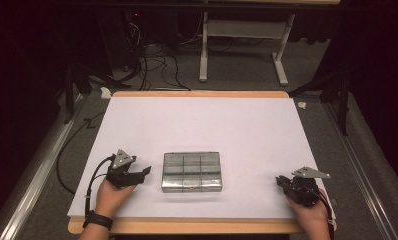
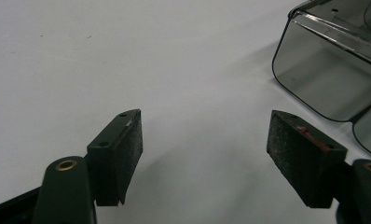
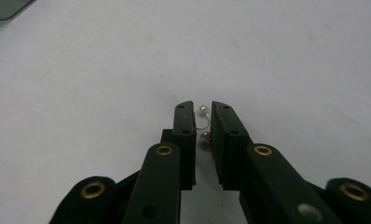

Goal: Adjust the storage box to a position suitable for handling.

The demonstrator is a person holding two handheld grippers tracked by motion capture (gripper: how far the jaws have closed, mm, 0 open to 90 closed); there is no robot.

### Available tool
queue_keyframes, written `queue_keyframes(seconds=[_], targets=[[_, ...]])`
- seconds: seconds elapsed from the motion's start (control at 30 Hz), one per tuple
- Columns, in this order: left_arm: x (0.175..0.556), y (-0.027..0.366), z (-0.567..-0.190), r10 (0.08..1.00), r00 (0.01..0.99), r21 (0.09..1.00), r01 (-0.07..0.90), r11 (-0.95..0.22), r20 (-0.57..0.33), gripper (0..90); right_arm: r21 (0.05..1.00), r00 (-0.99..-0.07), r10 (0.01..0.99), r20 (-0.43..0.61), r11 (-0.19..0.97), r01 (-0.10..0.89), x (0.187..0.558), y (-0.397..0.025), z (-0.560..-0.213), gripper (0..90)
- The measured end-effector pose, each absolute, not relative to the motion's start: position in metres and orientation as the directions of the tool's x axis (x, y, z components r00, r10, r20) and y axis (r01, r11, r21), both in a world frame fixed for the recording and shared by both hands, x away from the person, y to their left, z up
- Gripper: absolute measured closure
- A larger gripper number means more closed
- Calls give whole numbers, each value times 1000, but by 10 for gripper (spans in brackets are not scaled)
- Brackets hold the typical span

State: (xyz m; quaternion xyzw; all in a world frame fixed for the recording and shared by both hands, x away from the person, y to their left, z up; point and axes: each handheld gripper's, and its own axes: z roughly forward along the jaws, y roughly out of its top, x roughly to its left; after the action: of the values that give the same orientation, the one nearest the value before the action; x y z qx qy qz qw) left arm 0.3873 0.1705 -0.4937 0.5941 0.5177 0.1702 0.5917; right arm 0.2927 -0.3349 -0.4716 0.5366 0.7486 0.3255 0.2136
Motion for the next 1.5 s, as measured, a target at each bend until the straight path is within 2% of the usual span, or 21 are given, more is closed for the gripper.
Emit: queue_keyframes(seconds=[0.27, 0.33, 0.53, 0.77, 0.8, 0.87, 0.93, 0.97, 1.0, 1.13, 1.27, 1.5], targets=[[387, 171, -493, 815, 406, 878, 414, 240, -414, 278, 760, -342, 939, 30, 201, 618, 294, -326, -453, 780], [387, 171, -493, 816, 406, 880, 411, 238, -411, 278, 767, -369, 929, 13, 228, 600, 298, -316, -449, 780], [386, 170, -493, 818, 408, 884, 402, 236, -404, 278, 767, -389, 921, -1, 250, 591, 303, -305, -451, 784], [387, 170, -494, 822, 403, 883, 406, 233, -402, 278, 746, -362, 932, -8, 247, 619, 299, -318, -460, 788], [387, 171, -494, 823, 404, 884, 408, 229, -399, 278, 736, -349, 937, 10, 229, 637, 297, -326, -466, 721], [387, 170, -494, 822, 403, 883, 408, 231, -401, 279, 748, -349, 932, 96, 164, 643, 294, -333, -470, 697], [387, 170, -494, 823, 403, 884, 407, 231, -401, 278, 741, -336, 939, 72, 175, 649, 293, -334, -472, 699], [387, 170, -494, 823, 404, 884, 407, 230, -400, 278, 720, -330, 944, 22, 214, 660, 293, -332, -474, 697], [387, 170, -494, 822, 404, 884, 407, 231, -401, 278, 731, -363, 928, 84, 190, 656, 292, -333, -477, 692], [387, 171, -494, 820, 405, 882, 410, 232, -404, 278, 737, -381, 923, 45, 227, 636, 290, -329, -476, 667], [387, 170, -494, 820, 405, 882, 409, 233, -404, 278, 755, -374, 924, 83, 187, 629, 290, -331, -471, 667], [387, 171, -494, 819, 406, 882, 411, 232, -405, 278, 782, -368, 919, 139, 126, 610, 295, -338, -457, 728]])
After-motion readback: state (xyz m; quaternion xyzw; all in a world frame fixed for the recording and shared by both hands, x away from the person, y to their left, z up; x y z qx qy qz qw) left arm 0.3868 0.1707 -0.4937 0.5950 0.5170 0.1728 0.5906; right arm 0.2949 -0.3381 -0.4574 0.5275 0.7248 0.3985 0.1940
